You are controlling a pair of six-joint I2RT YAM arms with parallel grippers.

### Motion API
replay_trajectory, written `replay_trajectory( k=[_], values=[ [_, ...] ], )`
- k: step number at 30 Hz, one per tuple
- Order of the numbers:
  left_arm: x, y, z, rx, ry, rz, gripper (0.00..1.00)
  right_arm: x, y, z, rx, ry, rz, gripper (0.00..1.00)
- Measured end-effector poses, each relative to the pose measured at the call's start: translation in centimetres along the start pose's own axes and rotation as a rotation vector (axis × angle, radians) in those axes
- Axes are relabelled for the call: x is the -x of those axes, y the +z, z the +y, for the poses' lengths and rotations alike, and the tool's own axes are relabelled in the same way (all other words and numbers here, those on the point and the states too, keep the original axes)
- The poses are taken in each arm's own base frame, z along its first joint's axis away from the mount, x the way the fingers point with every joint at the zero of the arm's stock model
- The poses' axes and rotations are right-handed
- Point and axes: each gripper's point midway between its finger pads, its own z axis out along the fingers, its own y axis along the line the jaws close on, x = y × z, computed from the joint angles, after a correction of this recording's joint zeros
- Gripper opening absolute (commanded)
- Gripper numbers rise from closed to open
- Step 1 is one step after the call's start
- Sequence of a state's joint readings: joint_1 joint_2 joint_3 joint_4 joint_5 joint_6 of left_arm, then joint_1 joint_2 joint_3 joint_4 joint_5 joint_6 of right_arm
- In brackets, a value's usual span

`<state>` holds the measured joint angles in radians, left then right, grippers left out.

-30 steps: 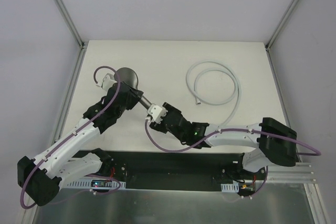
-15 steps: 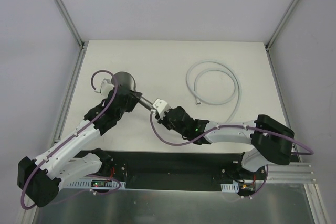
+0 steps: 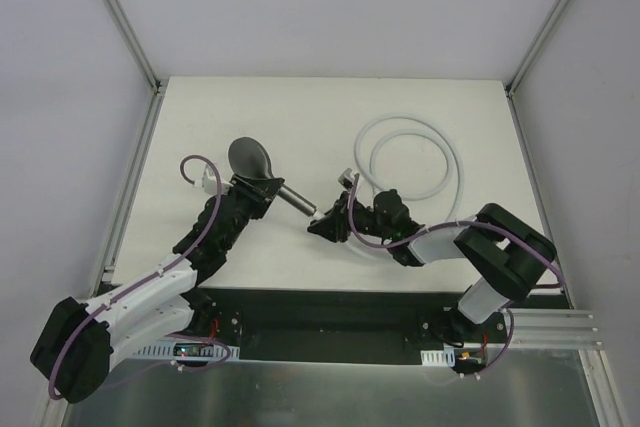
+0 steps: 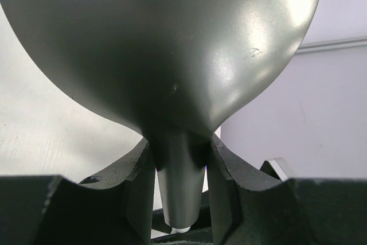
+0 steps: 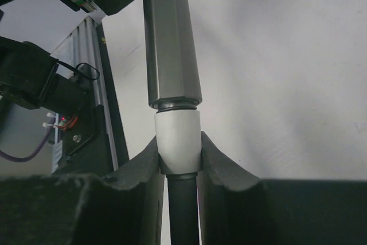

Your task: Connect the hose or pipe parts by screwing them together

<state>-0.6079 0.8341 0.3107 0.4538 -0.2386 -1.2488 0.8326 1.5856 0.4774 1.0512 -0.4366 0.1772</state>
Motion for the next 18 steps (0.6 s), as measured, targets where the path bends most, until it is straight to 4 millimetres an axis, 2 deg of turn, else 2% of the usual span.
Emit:
replay_trajectory(
  k=[1,2,3,4,5,6,9,13,18],
  values=[
    [-0.1,0.2,0.0,-0.008,0.009,0.002,0.0,-0.1,0.0,0.0,0.012,0.025,-0.002,0.21],
    [-0.1,0.3,0.0,-0.012,0.016,0.002,0.0,-0.2,-0.1,0.0,0.021,0.046,-0.006,0.39],
    [-0.2,0.4,-0.1,-0.017,0.022,0.003,0.0,-0.1,-0.2,0.1,0.027,0.06,-0.01,0.49],
    [-0.2,0.4,-0.1,-0.018,0.032,0.002,0.0,-0.1,-0.3,0.1,0.027,0.075,-0.016,0.7],
    [-0.2,0.5,0.2,-0.007,0.052,0.003,0.0,0.3,-0.4,0.0,0.024,0.083,-0.033,0.8],
    [-0.3,0.5,0.7,0.02,0.073,0.005,0.0,0.7,-0.6,-0.3,0.009,0.089,-0.051,0.94],
    [-0.1,1.2,1.9,0.114,0.151,0.007,0.0,1.9,-1.4,-1.2,-0.055,0.077,-0.087,0.96],
    [0.6,2.5,1.9,0.195,0.247,-0.004,0.0,3.7,-3.7,-1.5,-0.164,0.039,-0.128,0.96],
    [1.6,5.2,2.6,0.321,0.349,0.023,0.0,6.1,-8.3,-2.0,-0.341,-0.023,-0.208,0.96]
  ],
)
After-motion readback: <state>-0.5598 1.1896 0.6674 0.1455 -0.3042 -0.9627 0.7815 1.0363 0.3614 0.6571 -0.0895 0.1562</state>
